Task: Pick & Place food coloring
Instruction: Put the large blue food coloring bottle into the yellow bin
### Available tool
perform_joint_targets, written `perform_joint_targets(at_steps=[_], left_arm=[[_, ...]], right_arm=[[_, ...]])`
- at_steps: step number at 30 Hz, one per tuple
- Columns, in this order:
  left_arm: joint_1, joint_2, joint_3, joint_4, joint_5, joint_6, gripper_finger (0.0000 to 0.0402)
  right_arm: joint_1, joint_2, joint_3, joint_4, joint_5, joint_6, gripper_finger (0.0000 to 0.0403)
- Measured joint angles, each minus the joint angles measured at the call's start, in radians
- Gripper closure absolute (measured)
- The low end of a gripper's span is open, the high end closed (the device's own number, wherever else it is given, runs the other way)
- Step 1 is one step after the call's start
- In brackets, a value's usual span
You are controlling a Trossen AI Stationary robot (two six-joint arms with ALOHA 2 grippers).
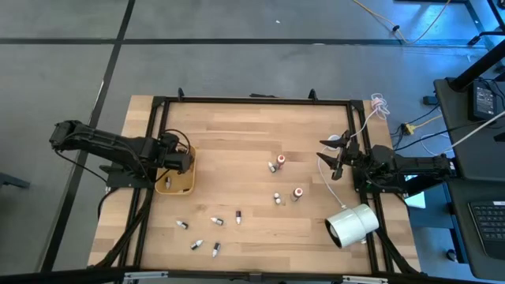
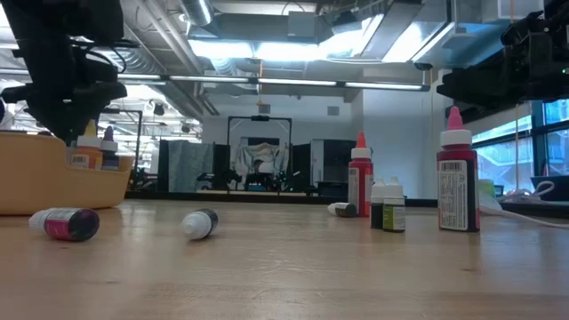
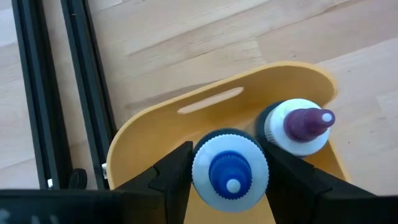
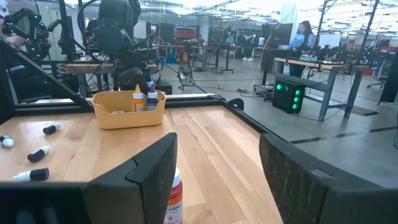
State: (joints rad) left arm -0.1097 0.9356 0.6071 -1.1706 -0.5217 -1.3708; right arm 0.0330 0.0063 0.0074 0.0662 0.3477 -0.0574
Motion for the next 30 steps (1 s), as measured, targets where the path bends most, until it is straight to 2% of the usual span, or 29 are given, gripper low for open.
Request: perform_joint_targets(at_steps=[30], left_arm=[[0.000, 0.000, 0.001, -0.004, 0.020, 0.046, 0.0225]], right_arm=[[0.000, 0.000, 0.000, 0.000, 0.000, 0.000, 0.0173]])
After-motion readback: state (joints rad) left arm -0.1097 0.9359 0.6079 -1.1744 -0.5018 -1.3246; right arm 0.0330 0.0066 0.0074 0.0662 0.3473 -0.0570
